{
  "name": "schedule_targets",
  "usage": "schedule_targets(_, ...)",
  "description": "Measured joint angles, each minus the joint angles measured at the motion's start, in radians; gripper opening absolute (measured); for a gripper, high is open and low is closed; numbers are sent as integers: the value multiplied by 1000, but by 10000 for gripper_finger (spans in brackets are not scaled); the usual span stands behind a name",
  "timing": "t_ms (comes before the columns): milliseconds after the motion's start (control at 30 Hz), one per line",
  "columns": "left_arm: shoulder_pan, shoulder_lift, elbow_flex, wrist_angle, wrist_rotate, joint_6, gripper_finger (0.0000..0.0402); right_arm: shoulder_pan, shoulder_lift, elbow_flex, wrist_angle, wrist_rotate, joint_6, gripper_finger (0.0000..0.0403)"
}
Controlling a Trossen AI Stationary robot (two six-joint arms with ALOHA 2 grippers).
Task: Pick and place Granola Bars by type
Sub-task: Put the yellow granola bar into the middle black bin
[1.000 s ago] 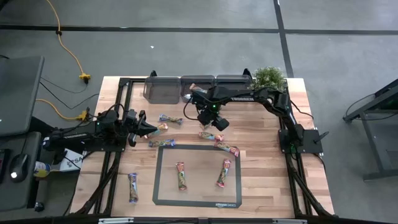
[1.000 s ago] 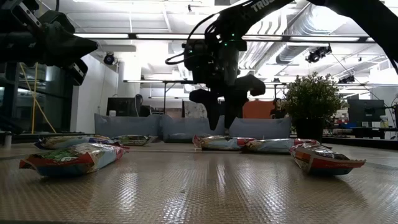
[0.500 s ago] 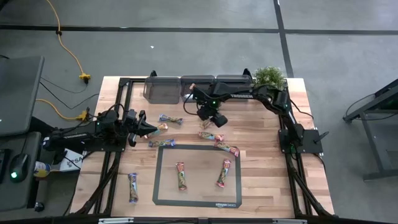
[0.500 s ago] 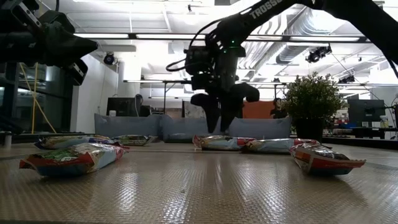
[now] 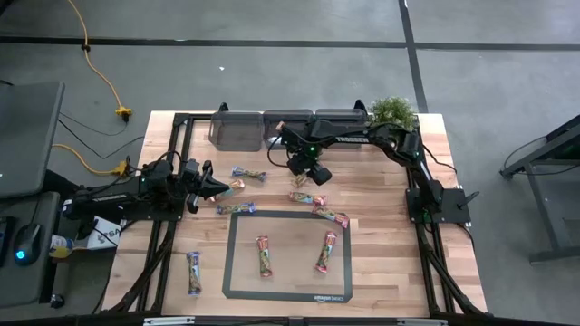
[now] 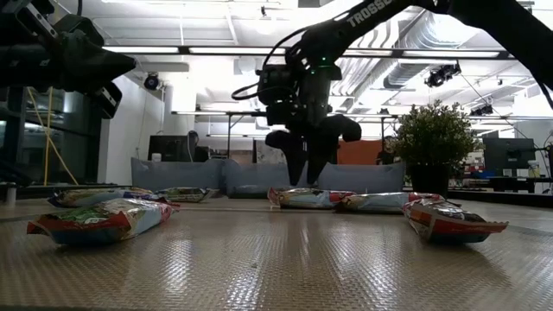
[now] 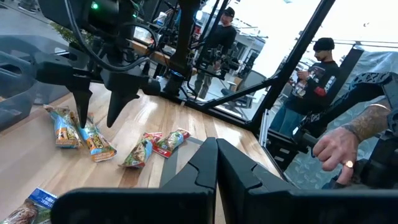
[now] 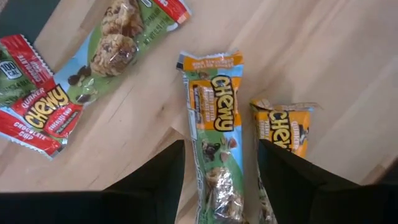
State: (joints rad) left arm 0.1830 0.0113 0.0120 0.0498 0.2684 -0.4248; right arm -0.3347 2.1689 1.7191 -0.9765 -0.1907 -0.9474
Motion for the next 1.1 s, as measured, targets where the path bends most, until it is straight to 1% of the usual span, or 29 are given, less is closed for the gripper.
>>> schedule_targets(733, 0, 0, 0, 0, 0, 0, 1, 10, 86, 3, 4, -31, 89, 186)
schedule_targets(1100, 0, 0, 0, 0, 0, 0, 1, 32, 108, 4, 21, -12, 113, 185)
